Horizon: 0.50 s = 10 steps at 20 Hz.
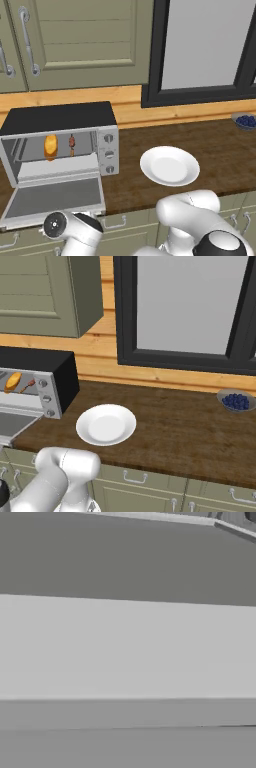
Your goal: Pick up the kebab skewer and baguette bread, and place them inside the toaster oven. Close the toaster oven door and start by setting the timer.
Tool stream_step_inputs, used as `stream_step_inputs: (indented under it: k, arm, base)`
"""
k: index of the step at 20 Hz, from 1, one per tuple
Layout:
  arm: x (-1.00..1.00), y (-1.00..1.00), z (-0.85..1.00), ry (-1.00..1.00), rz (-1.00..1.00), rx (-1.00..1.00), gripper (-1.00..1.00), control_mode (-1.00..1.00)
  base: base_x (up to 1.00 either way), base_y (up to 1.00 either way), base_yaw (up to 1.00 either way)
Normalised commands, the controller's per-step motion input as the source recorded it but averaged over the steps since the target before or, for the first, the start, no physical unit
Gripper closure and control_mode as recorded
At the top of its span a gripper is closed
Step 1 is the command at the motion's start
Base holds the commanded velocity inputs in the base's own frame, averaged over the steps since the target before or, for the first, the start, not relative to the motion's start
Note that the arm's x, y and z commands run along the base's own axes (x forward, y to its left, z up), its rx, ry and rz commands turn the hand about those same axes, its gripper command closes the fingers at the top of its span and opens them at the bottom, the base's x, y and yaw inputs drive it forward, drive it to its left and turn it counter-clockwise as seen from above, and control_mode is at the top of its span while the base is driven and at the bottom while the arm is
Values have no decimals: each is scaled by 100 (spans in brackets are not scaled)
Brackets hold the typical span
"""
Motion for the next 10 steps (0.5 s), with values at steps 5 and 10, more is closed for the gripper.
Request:
stream_step_inputs:
  k: [5,10]
  arm:
    - [87,-12,73,-2,0,0,-100,-100]
    - [99,-22,62,0,0,0,-100,-100]
  base:
    - [0,0,0]
    - [0,0,0]
